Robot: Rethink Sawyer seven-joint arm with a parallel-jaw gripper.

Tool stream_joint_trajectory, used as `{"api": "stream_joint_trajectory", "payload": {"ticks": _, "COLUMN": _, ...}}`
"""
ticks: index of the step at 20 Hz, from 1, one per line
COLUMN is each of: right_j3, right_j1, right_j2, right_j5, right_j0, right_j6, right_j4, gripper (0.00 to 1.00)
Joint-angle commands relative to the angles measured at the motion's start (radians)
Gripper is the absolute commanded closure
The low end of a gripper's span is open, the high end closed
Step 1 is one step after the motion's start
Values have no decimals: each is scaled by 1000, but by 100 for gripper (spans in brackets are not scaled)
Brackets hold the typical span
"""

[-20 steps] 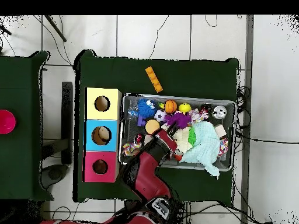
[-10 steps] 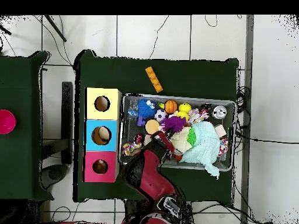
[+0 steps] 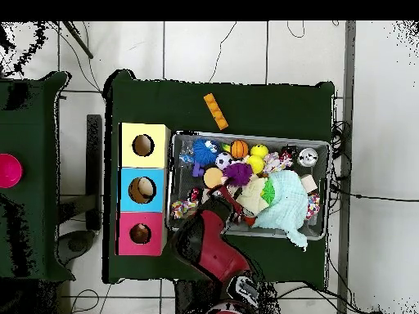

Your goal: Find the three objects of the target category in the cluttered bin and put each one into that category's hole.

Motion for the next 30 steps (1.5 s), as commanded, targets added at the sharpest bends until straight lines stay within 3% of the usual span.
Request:
{"api": "stream_joint_trajectory", "payload": {"ticks": 1, "right_j3": -5, "right_j1": 17, "right_j2": 86, "right_j5": 26, "right_j0": 8, "right_j6": 225, "right_j4": -22, "gripper": 0}}
{"api": "stream_joint_trajectory", "payload": {"ticks": 8, "right_j3": -6, "right_j1": 32, "right_j2": 26, "right_j5": -73, "right_j0": 56, "right_j6": 207, "right_j4": -29, "gripper": 0}}
{"api": "stream_joint_trajectory", "payload": {"ticks": 11, "right_j3": 25, "right_j1": 14, "right_j2": -43, "right_j5": -133, "right_j0": 126, "right_j6": 167, "right_j4": -25, "gripper": 0}}
{"api": "stream_joint_trajectory", "payload": {"ticks": 18, "right_j3": 7, "right_j1": 3, "right_j2": -120, "right_j5": -148, "right_j0": 165, "right_j6": 123, "right_j4": -87, "gripper": 0}}
{"api": "stream_joint_trajectory", "payload": {"ticks": 23, "right_j3": 0, "right_j1": 47, "right_j2": -231, "right_j5": -274, "right_j0": 259, "right_j6": 73, "right_j4": -29, "gripper": 0}}
{"api": "stream_joint_trajectory", "payload": {"ticks": 30, "right_j3": 17, "right_j1": 29, "right_j2": -248, "right_j5": -233, "right_j0": 296, "right_j6": 115, "right_j4": -32, "gripper": 0}}
